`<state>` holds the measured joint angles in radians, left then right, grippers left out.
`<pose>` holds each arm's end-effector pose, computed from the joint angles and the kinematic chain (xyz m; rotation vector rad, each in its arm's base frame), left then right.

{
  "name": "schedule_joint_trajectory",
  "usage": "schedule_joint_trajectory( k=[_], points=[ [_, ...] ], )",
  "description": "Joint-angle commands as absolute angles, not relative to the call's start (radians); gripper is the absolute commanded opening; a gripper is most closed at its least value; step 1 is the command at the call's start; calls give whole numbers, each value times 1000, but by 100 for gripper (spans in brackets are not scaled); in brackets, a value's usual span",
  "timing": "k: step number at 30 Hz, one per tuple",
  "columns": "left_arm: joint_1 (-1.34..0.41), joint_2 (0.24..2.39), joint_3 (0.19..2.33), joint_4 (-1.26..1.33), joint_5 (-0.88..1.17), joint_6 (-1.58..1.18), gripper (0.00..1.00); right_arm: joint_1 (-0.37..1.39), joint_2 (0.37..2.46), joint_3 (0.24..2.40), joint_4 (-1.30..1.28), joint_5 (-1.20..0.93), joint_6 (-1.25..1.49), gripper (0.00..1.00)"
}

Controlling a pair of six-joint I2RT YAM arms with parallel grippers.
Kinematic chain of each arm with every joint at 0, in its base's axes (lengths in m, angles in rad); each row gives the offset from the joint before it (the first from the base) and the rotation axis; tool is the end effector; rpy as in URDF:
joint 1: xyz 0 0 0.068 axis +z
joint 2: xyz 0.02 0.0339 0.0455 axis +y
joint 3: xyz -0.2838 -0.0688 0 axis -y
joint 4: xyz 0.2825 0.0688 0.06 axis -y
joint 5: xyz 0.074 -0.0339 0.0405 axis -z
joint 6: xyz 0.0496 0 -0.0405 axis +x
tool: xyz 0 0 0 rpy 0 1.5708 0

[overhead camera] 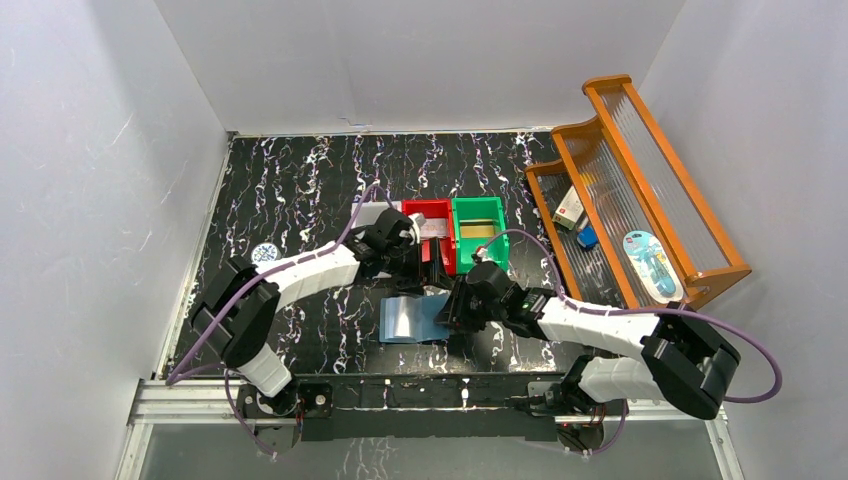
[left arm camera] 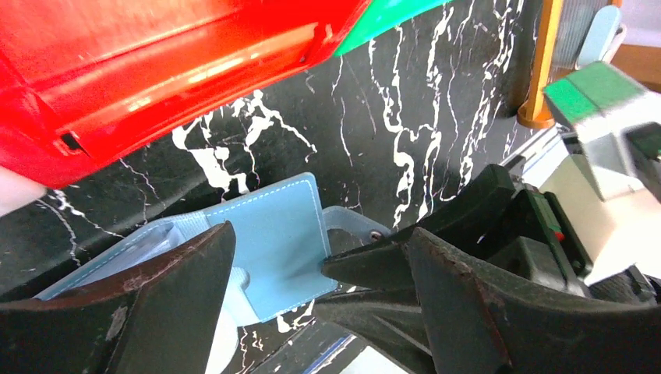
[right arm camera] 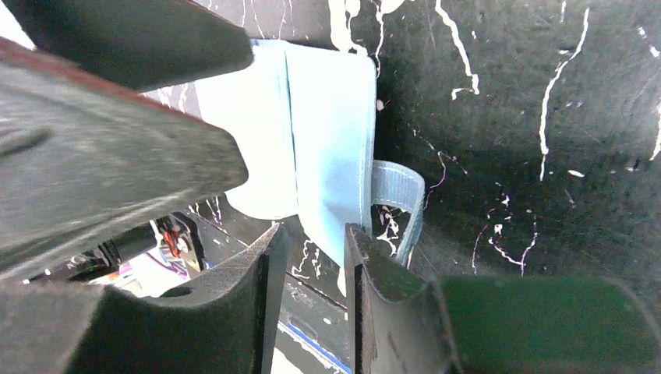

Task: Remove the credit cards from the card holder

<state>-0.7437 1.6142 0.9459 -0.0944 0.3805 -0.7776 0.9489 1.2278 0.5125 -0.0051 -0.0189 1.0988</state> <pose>0.2657 -0.2695 0.1861 0.1687 2.5831 -1.1204 0.1566 0.2200 0.1593 0.1791 2.5303 0.9935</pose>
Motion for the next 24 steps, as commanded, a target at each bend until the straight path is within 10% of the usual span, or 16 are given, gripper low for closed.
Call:
schedule_joint_trajectory(
  k=[1, 24],
  points=[
    [-749, 1524, 1039, -213, 279, -732, 82, 908, 1219, 499, 44, -54, 1129, 42],
    [-747, 1280, 813, -338, 176, -735, 88, 883, 1315, 538, -1, -104, 1124, 43]
  ],
)
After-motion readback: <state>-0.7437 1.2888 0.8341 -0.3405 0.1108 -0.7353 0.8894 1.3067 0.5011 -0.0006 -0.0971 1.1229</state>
